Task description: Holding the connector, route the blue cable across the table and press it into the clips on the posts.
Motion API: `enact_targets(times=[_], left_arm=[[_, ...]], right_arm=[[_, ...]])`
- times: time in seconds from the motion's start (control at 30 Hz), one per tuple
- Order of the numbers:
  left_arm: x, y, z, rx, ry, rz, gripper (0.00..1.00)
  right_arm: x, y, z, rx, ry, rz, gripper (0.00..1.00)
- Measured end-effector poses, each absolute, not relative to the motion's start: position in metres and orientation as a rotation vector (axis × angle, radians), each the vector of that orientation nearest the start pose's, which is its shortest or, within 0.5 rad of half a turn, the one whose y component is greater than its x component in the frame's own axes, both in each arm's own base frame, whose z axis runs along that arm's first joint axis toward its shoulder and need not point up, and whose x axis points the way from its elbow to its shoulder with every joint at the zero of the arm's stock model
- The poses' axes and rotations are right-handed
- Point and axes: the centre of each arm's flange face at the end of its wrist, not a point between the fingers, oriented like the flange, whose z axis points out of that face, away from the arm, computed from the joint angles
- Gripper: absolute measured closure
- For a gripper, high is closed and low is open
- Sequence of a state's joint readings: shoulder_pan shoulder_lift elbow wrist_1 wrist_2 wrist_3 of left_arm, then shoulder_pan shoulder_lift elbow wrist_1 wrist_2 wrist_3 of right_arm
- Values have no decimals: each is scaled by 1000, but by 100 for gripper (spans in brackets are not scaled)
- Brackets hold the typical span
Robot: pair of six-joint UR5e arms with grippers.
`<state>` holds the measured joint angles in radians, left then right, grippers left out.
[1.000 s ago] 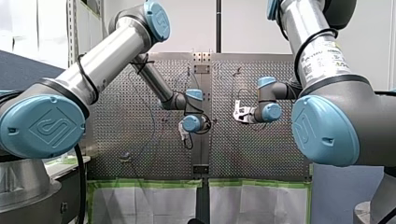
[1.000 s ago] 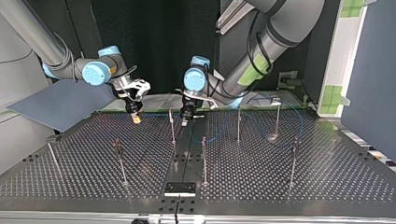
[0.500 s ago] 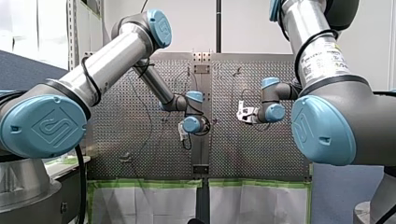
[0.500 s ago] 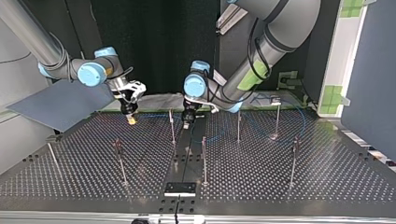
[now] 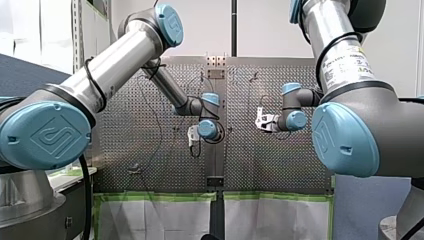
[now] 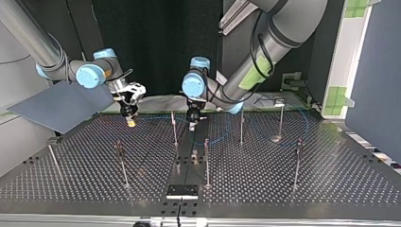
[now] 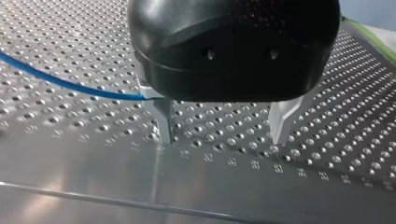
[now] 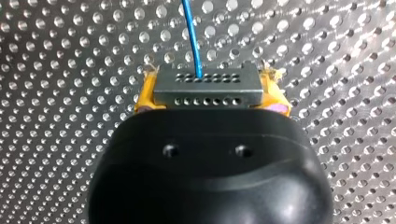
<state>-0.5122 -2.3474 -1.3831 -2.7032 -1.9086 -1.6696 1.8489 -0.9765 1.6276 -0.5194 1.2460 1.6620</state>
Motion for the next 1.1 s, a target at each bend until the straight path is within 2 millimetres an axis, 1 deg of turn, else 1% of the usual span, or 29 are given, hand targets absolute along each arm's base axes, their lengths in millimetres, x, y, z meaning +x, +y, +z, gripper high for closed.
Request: enact_targets(times=[0.23, 0.37, 0.43, 0.53, 0.77, 1.1], left_arm=[[532, -432, 154, 111, 1741, -108, 0], [510, -438, 162, 119, 1756, -103, 0], [502, -442, 165, 118, 1756, -106, 0], [491, -452, 167, 115, 1749, -119, 0], [466, -482, 170, 134, 1722, -181, 0], [427, -515, 172, 141, 1697, -199, 0]], right_arm=[[325, -562, 164, 1739, -1075, 1609, 100], [321, -563, 163, 1742, -1085, 1599, 100], [318, -563, 162, 1749, -1094, 1588, 100], [317, -561, 161, 1764, -1101, 1576, 100], [315, -561, 160, 1769, -1105, 1573, 100], [315, -563, 161, 1767, -1102, 1588, 100]])
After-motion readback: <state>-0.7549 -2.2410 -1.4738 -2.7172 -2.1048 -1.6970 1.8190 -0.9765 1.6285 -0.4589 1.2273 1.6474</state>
